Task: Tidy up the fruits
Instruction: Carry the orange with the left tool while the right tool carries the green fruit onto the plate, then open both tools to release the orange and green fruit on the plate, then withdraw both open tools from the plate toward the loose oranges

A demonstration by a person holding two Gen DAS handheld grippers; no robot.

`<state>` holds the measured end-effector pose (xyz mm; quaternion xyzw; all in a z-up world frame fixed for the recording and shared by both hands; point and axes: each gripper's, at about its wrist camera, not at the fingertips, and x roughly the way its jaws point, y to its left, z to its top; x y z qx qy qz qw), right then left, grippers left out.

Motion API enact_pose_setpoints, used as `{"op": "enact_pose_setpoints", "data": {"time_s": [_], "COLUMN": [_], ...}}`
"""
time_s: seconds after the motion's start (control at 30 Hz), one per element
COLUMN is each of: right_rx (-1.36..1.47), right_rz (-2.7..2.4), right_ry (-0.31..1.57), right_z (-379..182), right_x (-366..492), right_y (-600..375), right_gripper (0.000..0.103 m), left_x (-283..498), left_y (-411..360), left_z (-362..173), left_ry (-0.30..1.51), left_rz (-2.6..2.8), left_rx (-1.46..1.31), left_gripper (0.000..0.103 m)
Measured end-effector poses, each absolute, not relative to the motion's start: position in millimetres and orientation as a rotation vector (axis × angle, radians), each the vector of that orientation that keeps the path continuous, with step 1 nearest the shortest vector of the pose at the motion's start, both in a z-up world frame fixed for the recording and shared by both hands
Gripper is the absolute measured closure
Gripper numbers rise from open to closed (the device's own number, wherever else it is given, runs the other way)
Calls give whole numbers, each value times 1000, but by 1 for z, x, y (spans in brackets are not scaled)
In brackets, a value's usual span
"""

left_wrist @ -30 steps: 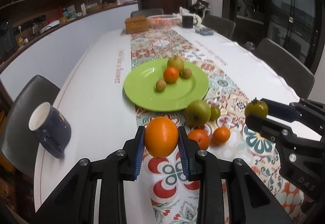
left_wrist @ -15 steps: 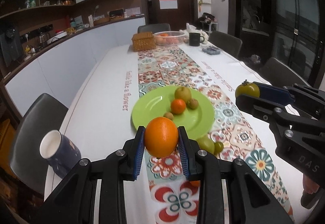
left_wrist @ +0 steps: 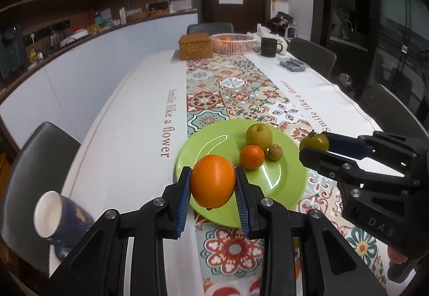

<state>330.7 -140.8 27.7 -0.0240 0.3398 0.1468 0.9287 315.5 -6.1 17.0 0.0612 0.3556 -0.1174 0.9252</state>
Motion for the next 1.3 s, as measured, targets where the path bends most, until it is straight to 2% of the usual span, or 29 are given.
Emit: {"op": "enact_pose_setpoints", "data": {"time_s": [0.53, 0.6, 0.67, 0.7, 0.87, 0.93, 1.07, 1.17, 1.3], "right_rx": [-48, -45, -41, -40, -60, -77, -100, -89, -62], "right_rz": [290, 276, 267, 262, 231, 221, 217, 224, 231], "right_ry": [805, 806, 805, 799, 756, 737, 692, 674, 662], "right_z": [-23, -25, -24, -23, -11, -6, 8, 18, 29], "right_x": [380, 382, 382, 380, 358, 348, 321, 301, 279], "right_y": [-141, -142, -143, -145, -152, -153, -153, -155, -158], "right_gripper": [73, 68, 59, 59, 58, 52, 49, 41, 40], "left_x": [371, 371, 369, 367, 350, 340, 315, 295, 272], "left_y": [-12, -15, -14, -13, -6, -5, -6, -6, -4], "left_z": [-42, -44, -44, -43, -33, -27, -14, -2, 12], "left_ry": [853, 855, 854, 850, 830, 814, 787, 760, 726], "left_rz": [-257, -242, -231, -226, -214, -207, -204, -208, -200], "left_rx": [103, 126, 134, 128, 121, 127, 129, 134, 125], "left_gripper": [71, 71, 63, 55, 52, 46, 42, 38, 33]}}
